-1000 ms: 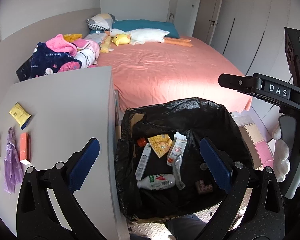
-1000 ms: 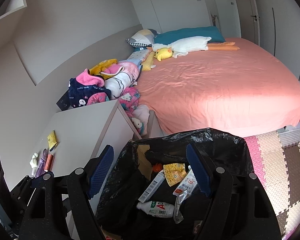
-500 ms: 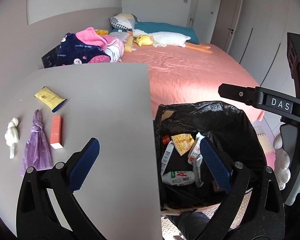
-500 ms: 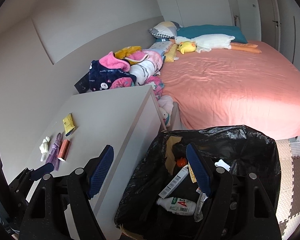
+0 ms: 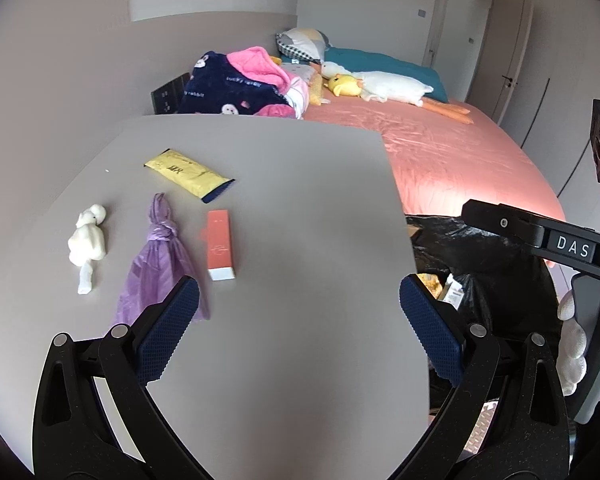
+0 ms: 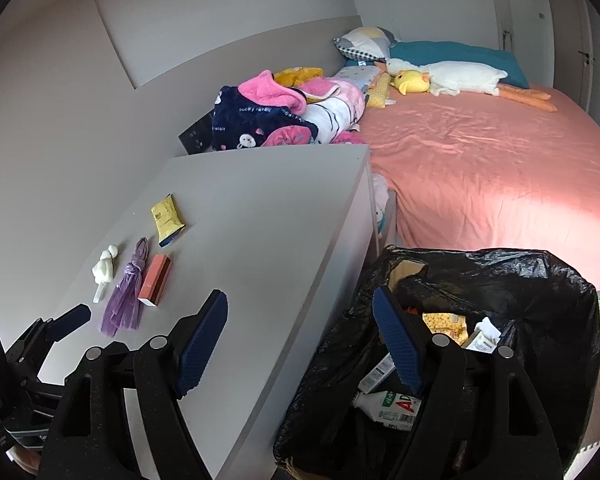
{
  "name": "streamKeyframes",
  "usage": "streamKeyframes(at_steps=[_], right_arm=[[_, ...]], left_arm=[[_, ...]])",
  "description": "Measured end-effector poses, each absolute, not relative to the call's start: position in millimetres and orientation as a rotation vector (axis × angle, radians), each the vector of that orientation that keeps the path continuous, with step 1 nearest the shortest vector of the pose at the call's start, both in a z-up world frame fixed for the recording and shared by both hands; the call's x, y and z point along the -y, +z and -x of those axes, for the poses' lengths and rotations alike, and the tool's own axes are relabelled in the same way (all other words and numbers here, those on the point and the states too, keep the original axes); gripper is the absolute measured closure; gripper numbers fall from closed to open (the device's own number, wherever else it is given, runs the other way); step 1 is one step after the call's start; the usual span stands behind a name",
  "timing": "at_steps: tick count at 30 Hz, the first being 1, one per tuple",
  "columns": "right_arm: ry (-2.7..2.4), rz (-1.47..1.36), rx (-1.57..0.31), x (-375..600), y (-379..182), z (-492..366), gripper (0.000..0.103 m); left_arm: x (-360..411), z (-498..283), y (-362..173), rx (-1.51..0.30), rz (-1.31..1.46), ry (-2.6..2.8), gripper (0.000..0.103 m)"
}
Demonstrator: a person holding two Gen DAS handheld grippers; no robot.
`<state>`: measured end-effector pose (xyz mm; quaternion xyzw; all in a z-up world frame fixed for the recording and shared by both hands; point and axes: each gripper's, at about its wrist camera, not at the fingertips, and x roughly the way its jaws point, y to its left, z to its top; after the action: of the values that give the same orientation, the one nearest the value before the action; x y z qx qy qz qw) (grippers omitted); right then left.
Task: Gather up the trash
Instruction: 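Move both tools back to the table toward the purple bag and pink box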
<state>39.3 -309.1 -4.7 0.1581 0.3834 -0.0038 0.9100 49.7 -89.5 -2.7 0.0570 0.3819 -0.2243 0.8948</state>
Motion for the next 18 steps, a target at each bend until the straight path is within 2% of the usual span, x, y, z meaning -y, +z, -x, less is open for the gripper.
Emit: streamKeyframes(at_steps=[18], right_arm=[[0.029,-0.288,-0.841,257.6,-28.6,-84.8,0.027]], left_arm=[[32.3,-107.9,-33.5,-0.864,-0.076,-0.274,0.008]])
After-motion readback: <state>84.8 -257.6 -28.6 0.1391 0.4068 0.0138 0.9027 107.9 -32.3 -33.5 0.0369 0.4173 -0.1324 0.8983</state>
